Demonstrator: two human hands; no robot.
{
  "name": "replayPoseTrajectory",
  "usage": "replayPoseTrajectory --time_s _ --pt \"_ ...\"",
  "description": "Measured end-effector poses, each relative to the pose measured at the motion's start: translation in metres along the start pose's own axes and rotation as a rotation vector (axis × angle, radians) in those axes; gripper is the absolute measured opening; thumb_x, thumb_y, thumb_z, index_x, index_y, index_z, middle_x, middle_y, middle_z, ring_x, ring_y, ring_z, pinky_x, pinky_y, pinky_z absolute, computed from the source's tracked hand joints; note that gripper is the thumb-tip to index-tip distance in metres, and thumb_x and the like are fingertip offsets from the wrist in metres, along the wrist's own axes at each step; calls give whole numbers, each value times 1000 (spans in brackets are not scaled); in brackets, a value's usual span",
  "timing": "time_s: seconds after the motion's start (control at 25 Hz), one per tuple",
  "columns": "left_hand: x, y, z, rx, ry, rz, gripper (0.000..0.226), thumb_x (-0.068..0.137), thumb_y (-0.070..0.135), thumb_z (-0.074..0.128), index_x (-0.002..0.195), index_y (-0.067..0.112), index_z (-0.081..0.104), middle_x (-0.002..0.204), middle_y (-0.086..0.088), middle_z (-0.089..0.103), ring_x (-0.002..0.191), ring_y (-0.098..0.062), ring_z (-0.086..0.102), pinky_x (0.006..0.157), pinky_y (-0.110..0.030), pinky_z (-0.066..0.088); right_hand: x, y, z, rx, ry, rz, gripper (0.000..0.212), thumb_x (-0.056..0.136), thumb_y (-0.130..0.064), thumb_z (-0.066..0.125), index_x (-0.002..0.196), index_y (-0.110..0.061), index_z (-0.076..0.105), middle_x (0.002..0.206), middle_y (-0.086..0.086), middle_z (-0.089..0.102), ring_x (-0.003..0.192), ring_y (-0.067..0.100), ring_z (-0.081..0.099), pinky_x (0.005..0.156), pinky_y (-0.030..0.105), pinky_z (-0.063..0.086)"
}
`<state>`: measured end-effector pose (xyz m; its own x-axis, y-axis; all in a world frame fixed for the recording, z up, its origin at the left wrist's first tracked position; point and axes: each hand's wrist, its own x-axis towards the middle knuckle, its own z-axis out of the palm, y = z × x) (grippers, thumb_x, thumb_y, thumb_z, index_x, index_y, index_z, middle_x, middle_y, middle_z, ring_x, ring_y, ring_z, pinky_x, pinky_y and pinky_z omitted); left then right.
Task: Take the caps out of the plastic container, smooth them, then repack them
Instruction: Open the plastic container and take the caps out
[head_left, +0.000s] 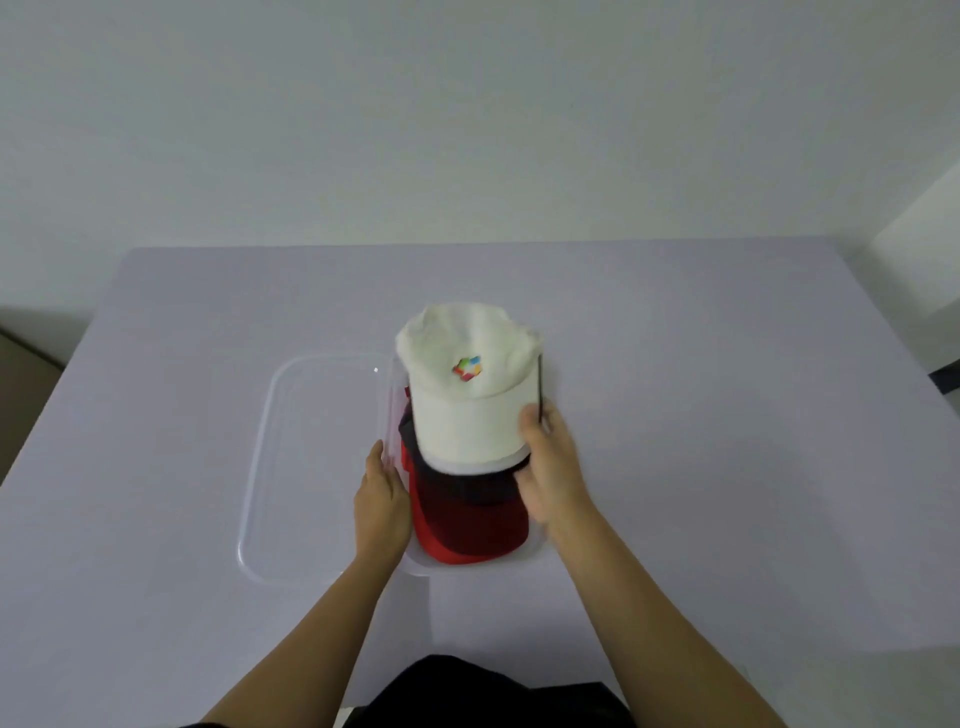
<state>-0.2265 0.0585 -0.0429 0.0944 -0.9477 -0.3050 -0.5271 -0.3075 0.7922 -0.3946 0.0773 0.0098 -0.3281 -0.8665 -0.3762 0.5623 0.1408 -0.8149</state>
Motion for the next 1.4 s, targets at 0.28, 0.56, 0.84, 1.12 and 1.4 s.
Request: replayPoseTrajectory --time_s 0.28,0.56,0.84,1.12,1.4 --pt "1 1 4 32 13 -49 47 102 28 24 147 15 25 143 -16 45 128 -38 46 108 -47 34 103 -77 -71 88 230 -54 38 101 -21 37 137 -9 41 123 1 59 98 8 61 72 16 54" --pt "3 1 6 71 36 -68 46 102 27 27 146 17 27 142 -15 47 125 -38 48 106 -47 36 164 -71 -112 -66 395 127 56 92 -13 56 142 -10 32 144 7 42 126 20 46 98 27 36" --pt "3 4 8 92 27 -104 46 101 29 27 146 18 25 141 -15 48 124 -39 49 105 -49 37 181 -66 -127 -481 481 85 53 82 -18 68 129 -2 48 122 4 56 108 22 54 87 28 41" --pt "0 11 8 72 1 -130 47 101 30 26 147 19 24 141 -15 48 124 -38 50 105 -48 37 137 -46 -60 -956 312 -484 44 83 -30 59 120 -6 54 121 10 57 116 25 50 101 32 37" --pt "0 11 8 71 -16 -147 47 101 32 24 147 21 22 142 -14 47 125 -38 49 106 -49 36 85 -6 -10 -1529 -201 -362 47 89 -49 48 125 -20 53 127 -1 58 133 22 37 116 48 1"
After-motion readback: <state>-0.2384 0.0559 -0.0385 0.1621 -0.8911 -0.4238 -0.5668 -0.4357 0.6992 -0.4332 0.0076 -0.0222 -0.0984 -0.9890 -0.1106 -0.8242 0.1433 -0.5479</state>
